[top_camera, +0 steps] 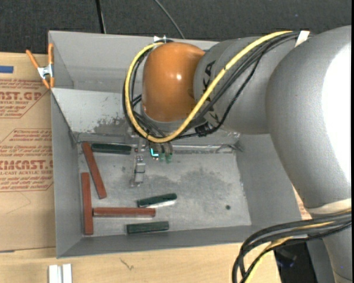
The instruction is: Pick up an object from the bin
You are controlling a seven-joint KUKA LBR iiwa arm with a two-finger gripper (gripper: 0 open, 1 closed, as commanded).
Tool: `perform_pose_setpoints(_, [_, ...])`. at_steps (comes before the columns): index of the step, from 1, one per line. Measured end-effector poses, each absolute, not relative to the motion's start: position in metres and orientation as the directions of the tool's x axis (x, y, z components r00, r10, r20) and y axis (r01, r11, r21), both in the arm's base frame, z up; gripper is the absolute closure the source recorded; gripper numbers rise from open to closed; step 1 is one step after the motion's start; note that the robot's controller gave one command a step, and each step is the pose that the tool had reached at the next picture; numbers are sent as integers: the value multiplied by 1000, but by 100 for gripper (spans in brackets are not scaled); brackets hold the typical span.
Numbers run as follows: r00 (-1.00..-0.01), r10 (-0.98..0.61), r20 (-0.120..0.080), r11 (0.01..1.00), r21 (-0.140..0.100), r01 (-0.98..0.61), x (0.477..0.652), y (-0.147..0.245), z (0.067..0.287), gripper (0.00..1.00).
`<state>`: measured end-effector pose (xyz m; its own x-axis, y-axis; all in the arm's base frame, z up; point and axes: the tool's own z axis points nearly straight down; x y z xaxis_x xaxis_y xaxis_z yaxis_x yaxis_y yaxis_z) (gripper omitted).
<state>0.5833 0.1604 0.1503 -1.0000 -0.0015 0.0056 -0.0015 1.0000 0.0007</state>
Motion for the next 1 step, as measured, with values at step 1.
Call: perform_pose_setpoints(1, [-1000,-1,-1,1000,2,-1,585,160,154,0])
